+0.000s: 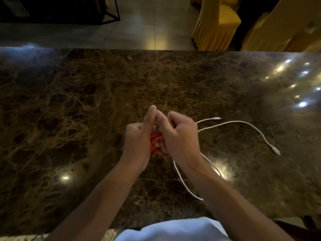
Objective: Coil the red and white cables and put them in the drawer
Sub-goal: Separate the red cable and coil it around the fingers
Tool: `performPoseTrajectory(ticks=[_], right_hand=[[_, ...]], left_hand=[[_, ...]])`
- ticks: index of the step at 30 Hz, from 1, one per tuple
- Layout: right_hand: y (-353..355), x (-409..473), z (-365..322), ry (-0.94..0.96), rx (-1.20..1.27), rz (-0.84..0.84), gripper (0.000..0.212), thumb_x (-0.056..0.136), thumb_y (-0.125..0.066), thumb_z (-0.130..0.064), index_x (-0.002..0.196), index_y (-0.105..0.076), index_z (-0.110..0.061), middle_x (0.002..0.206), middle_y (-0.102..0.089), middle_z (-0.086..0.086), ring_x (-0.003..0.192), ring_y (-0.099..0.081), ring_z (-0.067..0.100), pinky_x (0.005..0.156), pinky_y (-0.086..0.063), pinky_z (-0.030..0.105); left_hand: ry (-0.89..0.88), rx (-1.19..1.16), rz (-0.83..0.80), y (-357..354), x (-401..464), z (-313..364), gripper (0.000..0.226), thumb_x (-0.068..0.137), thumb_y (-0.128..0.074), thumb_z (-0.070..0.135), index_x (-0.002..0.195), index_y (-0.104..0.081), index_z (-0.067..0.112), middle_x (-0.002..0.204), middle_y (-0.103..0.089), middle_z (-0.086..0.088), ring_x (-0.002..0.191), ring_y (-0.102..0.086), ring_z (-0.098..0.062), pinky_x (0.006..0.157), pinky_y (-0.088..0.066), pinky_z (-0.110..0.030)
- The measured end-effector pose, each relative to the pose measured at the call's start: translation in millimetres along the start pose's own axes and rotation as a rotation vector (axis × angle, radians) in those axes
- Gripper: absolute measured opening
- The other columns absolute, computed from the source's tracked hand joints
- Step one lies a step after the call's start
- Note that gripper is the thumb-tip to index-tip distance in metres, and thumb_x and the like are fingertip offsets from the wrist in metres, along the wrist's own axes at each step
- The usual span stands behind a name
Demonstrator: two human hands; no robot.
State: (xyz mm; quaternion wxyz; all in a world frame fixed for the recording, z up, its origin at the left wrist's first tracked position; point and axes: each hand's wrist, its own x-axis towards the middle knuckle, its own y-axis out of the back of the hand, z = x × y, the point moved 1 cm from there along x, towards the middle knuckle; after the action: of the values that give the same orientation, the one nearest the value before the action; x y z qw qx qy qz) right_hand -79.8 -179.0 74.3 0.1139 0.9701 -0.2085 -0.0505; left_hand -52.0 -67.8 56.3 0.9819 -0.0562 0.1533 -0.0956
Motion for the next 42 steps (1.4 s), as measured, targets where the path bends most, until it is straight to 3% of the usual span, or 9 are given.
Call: performPoseTrajectory(ticks=[5,9,13,17,24,28,34,38,42], right_hand=[[-1,20,-9,0.032,-0.073,-0.095,0.041,0.1,-0.064,-0.041,0.066,-0.058,-0.019,0.059,-0.061,-0.006,0.054,-0.058,0.008,0.053,-0.048,0.026],[-7,20,-7,-0.06,-0.095,-0.235,0.051,0.102,-0.057,-0.048,0.077,-0.071,-0.006,0.065,-0.068,0.009,0.063,-0.067,0.027,0.066,-0.057,0.048],[-5,28,-3,-0.064,-0.134,-0.208,0.057,0.101,-0.059,-0.048,0.058,-0.059,-0.01,0.053,-0.055,0.004,0.05,-0.054,0.021,0.055,-0.048,0.042],[-8,28,3,-0.048,-0.166,-0.237,0.049,0.1,-0.06,-0.048,0.066,-0.063,-0.013,0.055,-0.06,-0.006,0.051,-0.057,0.007,0.054,-0.047,0.029],[-7,27,4,-0.062,-0.197,-0.266,0.062,0.101,-0.054,-0.055,0.054,-0.057,-0.015,0.051,-0.061,-0.002,0.049,-0.058,0.014,0.056,-0.049,0.037],[-8,21,2,-0.108,-0.081,-0.387,0.049,0.101,-0.057,-0.052,0.073,-0.062,-0.011,0.058,-0.067,-0.003,0.052,-0.062,0.009,0.055,-0.052,0.025],[6,20,17,-0.036,-0.077,-0.557,0.031,0.098,-0.068,-0.038,0.103,-0.066,-0.008,0.089,-0.078,0.011,0.08,-0.076,0.027,0.081,-0.064,0.051],[11,22,20,-0.089,0.061,-0.565,0.026,0.103,-0.062,-0.021,0.102,-0.063,0.005,0.072,-0.068,0.0,0.059,-0.064,0.006,0.056,-0.051,0.019],[17,24,22,-0.186,0.215,-0.589,0.011,0.103,-0.059,-0.009,0.105,-0.059,0.002,0.061,-0.064,-0.01,0.047,-0.058,-0.002,0.045,-0.043,0.01]], left_hand=[[0.091,-0.092,-0.101,5,-3,10,0.083,0.084,-0.059,0.069,0.098,-0.069,-0.012,0.104,-0.066,-0.044,0.103,-0.068,-0.057,0.096,-0.056,-0.058],[0.228,-0.25,-0.19,11,-3,5,0.074,0.094,-0.052,0.065,0.133,-0.066,0.004,0.123,-0.074,-0.024,0.119,-0.073,-0.033,0.105,-0.055,-0.048],[0.255,-0.241,-0.217,15,-5,4,0.062,0.107,-0.04,0.046,0.077,-0.069,0.001,0.068,-0.068,-0.013,0.066,-0.07,-0.019,0.071,-0.058,-0.03],[0.282,-0.276,-0.243,19,-3,5,0.065,0.098,-0.041,0.058,0.107,-0.058,-0.004,0.073,-0.052,-0.019,0.065,-0.059,-0.026,0.07,-0.055,-0.032],[0.304,-0.29,-0.226,18,-3,0,0.057,0.096,-0.051,0.05,0.056,-0.061,0.01,0.054,-0.055,-0.007,0.054,-0.058,-0.019,0.062,-0.055,-0.03],[0.315,-0.335,-0.127,19,-2,-2,0.056,0.107,-0.049,0.043,0.065,-0.069,0.011,0.059,-0.059,-0.007,0.056,-0.061,-0.017,0.058,-0.057,-0.027],[0.315,-0.316,-0.065,28,0,-1,0.052,0.102,-0.05,0.051,0.093,-0.065,0.002,0.081,-0.061,-0.017,0.079,-0.065,-0.024,0.082,-0.058,-0.036],[0.202,-0.137,-0.082,28,-5,0,0.05,0.097,-0.055,0.051,0.067,-0.073,0.015,0.071,-0.071,-0.005,0.074,-0.073,-0.016,0.08,-0.062,-0.034],[-0.059,0.289,0.001,36,-6,-1,0.039,0.103,-0.056,0.044,0.084,-0.075,0.016,0.067,-0.069,0.003,0.063,-0.066,-0.011,0.063,-0.056,-0.024]])
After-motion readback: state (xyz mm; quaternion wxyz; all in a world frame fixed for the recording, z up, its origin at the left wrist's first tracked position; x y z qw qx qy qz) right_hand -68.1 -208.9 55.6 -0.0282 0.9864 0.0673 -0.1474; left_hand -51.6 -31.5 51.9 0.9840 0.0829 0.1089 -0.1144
